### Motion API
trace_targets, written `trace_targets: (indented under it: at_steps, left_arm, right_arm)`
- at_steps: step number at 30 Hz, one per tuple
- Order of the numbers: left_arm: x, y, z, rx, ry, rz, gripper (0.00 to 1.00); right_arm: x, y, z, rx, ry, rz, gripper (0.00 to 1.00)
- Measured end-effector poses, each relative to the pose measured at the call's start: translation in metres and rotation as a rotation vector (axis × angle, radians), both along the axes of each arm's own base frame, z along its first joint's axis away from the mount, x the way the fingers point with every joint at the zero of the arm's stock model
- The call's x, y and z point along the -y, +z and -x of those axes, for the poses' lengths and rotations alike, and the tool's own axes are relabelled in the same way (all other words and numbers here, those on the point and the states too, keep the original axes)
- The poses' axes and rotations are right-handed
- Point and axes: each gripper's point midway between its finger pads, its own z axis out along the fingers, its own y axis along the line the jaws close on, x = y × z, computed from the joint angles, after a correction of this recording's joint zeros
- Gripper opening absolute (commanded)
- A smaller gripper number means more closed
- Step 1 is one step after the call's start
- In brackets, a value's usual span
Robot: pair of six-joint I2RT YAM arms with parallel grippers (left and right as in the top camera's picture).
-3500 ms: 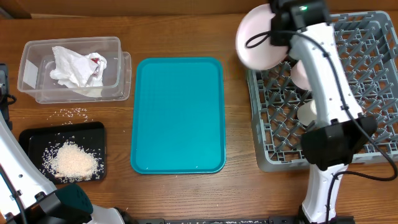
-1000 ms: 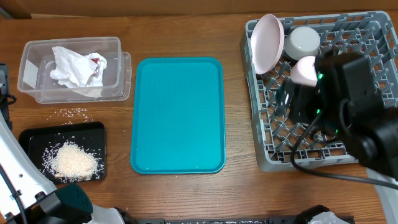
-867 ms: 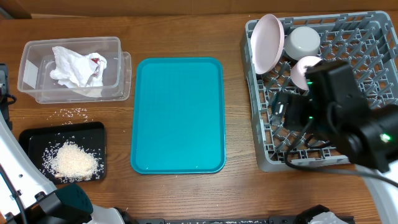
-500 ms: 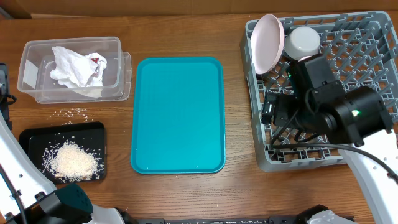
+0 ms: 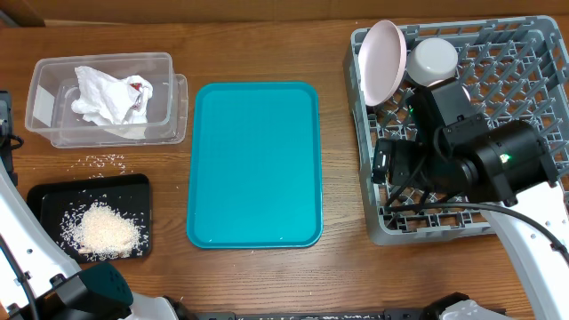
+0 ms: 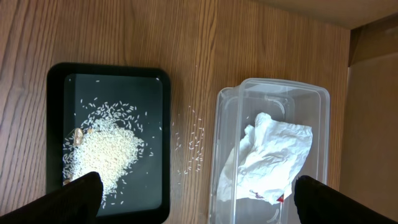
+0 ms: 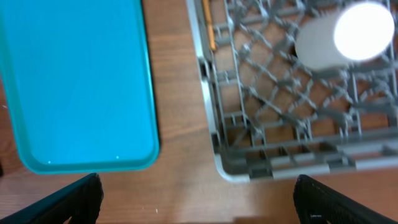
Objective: Sort waste into correct bins and load items into the dishwasher
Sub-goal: 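Open the right gripper and withdraw it from the rack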
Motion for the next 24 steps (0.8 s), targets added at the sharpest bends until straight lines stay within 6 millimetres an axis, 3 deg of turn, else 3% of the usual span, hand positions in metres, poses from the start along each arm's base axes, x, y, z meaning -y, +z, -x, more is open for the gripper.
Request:
trace_targets:
  at_steps: [8,16,21,24]
  left_arm:
    - [0.000,0.000,0.000,0.000,0.000,0.000,1.00]
    - [0.000,0.000,0.000,0.000,0.000,0.000,1.00]
    - [0.000,0.000,0.000,0.000,0.000,0.000,1.00]
    - [0.000,0.000,0.000,0.000,0.000,-0.001,1.00]
  right_arm:
    - [-0.012,0.017,-0.020,0.131,0.077,-0.043,1.00]
    - [-0.001,0.040,0.003,0.252,0.163,-0.041,1.00]
    - [0.013,0.022,0.007,0.324,0.137,-0.049,1.00]
    - [0.017,0.000,0.006,0.373,0.128,-0.053,1.00]
